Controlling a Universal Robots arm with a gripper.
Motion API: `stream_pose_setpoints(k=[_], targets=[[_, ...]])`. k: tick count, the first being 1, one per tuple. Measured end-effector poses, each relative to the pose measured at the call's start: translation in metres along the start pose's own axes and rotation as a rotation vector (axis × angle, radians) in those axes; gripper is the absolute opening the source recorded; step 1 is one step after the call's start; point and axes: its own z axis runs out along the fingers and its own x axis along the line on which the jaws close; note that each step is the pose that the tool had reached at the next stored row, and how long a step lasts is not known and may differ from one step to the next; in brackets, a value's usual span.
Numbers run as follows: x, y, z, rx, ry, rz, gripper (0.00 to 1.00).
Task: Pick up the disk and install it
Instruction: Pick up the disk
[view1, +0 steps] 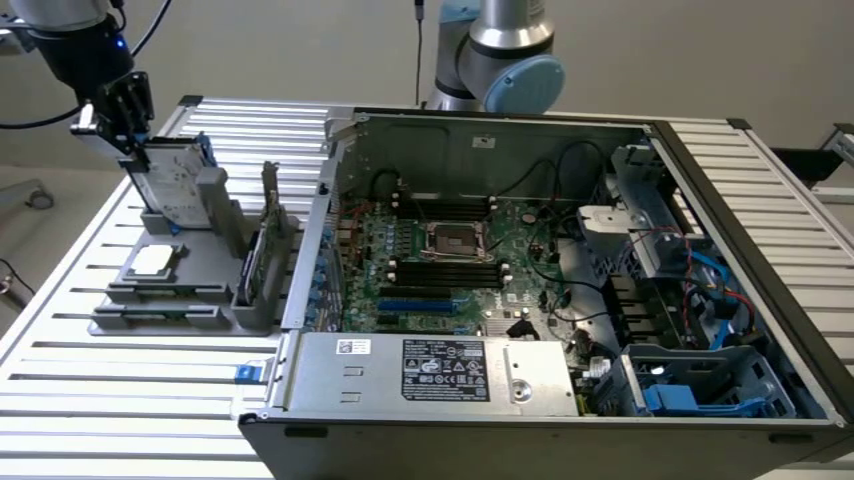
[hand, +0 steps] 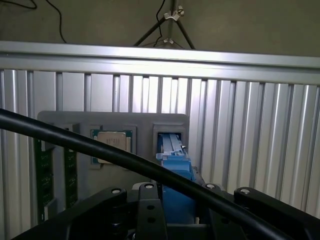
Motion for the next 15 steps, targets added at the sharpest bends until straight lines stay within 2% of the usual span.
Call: stream_pose_setpoints(k=[11, 15], targets=[[0.0008, 0.0001, -0.0006, 0.0002, 0.0001, 0.006, 0.33], [0.0008, 0.0000, -0.0069, 0.0001, 0.0005, 0.006, 0.33]])
